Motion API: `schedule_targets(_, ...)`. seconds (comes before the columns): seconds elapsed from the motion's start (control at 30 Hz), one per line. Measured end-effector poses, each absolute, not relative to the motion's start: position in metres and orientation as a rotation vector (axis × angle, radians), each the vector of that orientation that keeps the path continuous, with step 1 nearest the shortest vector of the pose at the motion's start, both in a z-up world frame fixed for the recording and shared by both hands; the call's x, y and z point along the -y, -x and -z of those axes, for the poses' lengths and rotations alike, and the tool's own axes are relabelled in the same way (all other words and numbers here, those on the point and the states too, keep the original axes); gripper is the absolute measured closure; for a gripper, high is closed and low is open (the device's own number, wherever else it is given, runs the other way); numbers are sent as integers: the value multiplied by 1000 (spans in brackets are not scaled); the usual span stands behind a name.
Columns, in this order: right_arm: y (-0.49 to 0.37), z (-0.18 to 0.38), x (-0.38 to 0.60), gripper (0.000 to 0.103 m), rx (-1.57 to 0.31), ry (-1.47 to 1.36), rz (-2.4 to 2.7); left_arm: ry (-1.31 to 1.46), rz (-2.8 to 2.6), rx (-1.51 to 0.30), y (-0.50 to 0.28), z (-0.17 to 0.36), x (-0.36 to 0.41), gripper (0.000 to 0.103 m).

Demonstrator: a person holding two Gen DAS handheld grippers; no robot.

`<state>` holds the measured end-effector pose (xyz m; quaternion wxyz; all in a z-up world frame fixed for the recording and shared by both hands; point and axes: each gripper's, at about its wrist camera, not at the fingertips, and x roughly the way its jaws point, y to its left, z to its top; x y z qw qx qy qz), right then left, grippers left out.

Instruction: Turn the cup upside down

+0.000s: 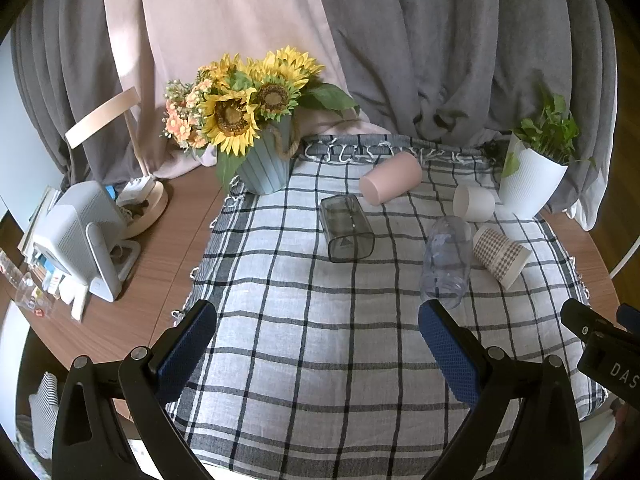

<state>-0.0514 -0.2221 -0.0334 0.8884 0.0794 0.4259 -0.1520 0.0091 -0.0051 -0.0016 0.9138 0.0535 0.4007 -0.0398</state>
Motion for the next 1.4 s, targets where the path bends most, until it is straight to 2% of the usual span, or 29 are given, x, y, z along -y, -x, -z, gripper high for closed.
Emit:
schedule_targets(0.63, 24, 51, 221, 4, -908, -181, 306, -73, 75, -922, -58, 23, 6, 0)
schedule_targets(1.4, -97, 71, 240, 4, -908, -158, 316, -70, 72, -1036, -185, 75, 33, 0)
